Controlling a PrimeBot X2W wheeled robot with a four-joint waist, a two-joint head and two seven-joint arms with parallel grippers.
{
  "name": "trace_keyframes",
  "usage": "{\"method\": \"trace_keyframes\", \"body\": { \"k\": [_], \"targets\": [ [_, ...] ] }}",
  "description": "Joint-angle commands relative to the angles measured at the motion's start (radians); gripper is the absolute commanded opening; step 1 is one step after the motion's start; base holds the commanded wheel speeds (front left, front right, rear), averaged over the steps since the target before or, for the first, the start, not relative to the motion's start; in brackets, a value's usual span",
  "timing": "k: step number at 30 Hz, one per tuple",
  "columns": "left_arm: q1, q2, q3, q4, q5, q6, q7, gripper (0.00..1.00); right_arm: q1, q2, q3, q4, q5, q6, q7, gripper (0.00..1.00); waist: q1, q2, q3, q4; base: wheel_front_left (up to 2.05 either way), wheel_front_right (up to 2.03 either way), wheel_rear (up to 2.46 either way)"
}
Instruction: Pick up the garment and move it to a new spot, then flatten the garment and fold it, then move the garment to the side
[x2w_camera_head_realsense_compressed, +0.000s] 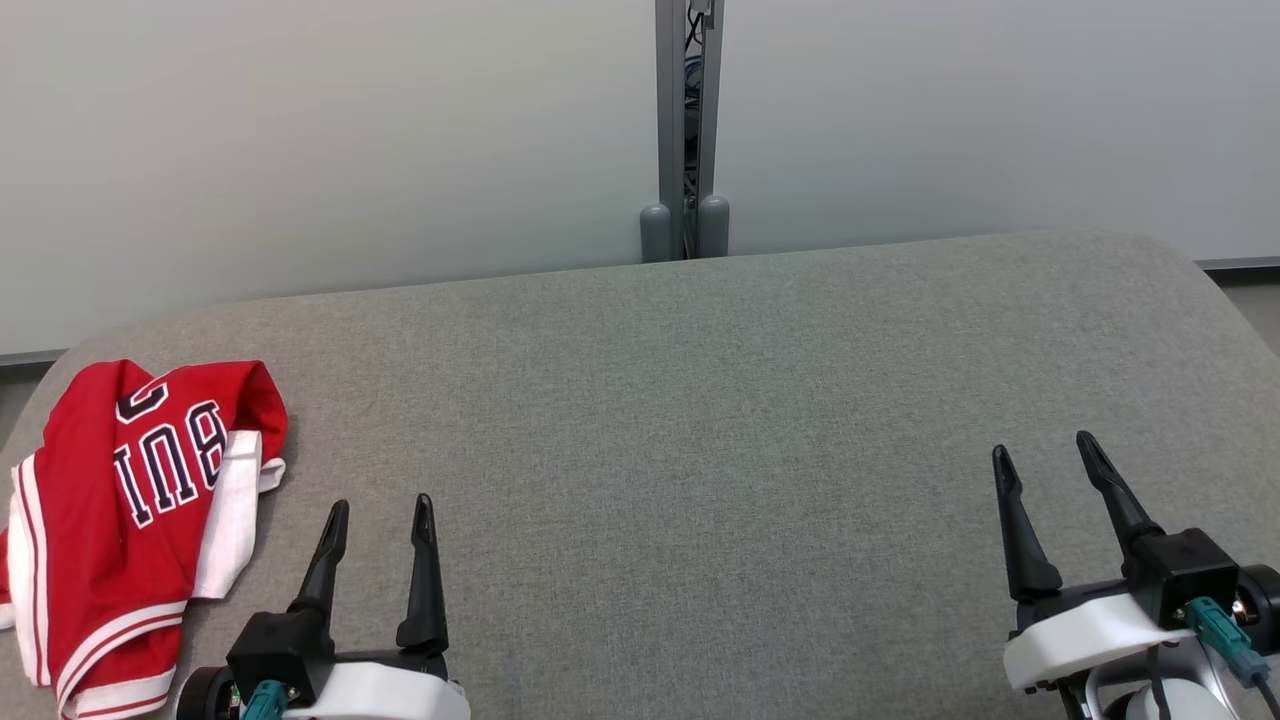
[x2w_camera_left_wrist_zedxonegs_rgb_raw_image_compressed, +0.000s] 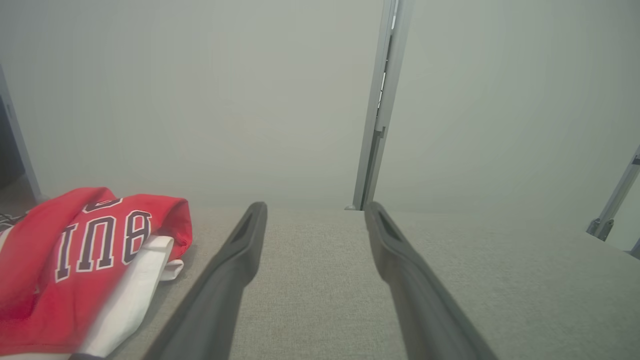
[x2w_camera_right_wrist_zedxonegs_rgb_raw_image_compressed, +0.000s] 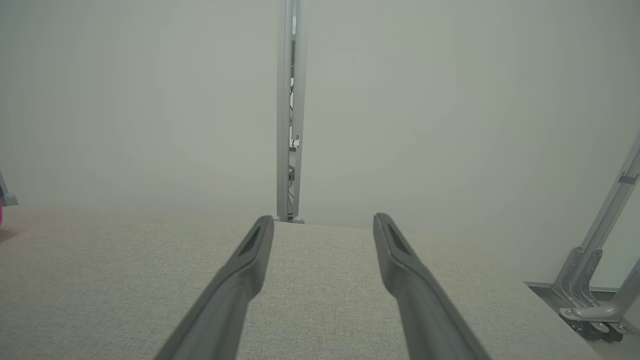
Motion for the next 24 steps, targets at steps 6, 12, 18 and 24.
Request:
{"method": "trace_keyframes", "body": {
  "k": [6, 12, 18, 24],
  "targets": [
    [0.004, 0.005, 0.0, 0.033, -0.051, -0.007, -0.002, 1.0, 0.012, -0.005, 0.005, 0.01, 0.012, 0.003, -0.007, 1.0, 0.0, -0.0001, -0.001, 0.004, 0.0, 0.0, 0.0],
    [0.002, 0.005, -0.001, 0.056, -0.06, -0.012, -0.002, 1.0, 0.008, -0.005, 0.003, 0.029, 0.021, 0.003, -0.007, 1.0, 0.0, -0.0001, -0.003, 0.005, 0.0, 0.0, 0.0],
    [0.003, 0.005, -0.001, 0.058, -0.06, -0.02, -0.002, 1.0, 0.007, -0.004, 0.004, 0.024, 0.025, 0.003, -0.007, 1.0, 0.0, -0.0001, -0.004, 0.003, 0.0, 0.0, 0.0],
    [0.002, 0.005, -0.007, 0.06, -0.055, -0.024, -0.002, 1.0, 0.008, -0.004, 0.008, 0.015, 0.024, 0.003, -0.007, 1.0, 0.0, -0.0001, -0.005, 0.01, 0.0, 0.0, 0.0]
  ]
}}
